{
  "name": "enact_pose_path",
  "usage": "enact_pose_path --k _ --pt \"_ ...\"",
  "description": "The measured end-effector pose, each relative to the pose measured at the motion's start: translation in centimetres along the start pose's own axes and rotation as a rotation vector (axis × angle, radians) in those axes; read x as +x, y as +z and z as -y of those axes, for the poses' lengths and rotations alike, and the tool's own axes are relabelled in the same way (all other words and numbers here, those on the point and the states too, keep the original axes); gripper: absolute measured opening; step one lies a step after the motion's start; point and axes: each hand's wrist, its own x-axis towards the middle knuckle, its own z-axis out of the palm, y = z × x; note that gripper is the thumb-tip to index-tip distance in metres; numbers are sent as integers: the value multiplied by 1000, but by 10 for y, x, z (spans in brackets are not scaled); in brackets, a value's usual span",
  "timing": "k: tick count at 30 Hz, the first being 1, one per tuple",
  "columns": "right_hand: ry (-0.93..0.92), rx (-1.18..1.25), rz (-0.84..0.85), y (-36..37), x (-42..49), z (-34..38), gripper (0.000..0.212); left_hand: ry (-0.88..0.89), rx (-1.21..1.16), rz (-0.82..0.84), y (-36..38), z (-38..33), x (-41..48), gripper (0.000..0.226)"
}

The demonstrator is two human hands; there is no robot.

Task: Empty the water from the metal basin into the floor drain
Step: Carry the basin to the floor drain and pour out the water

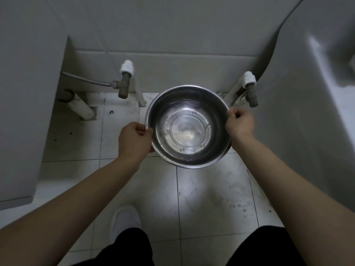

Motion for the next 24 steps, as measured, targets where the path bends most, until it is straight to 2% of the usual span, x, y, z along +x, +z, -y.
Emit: enact_pose_path --k 24 --pt "-11 -43 52 -9 26 -5 19 -15 15 43 31 22 15 9"
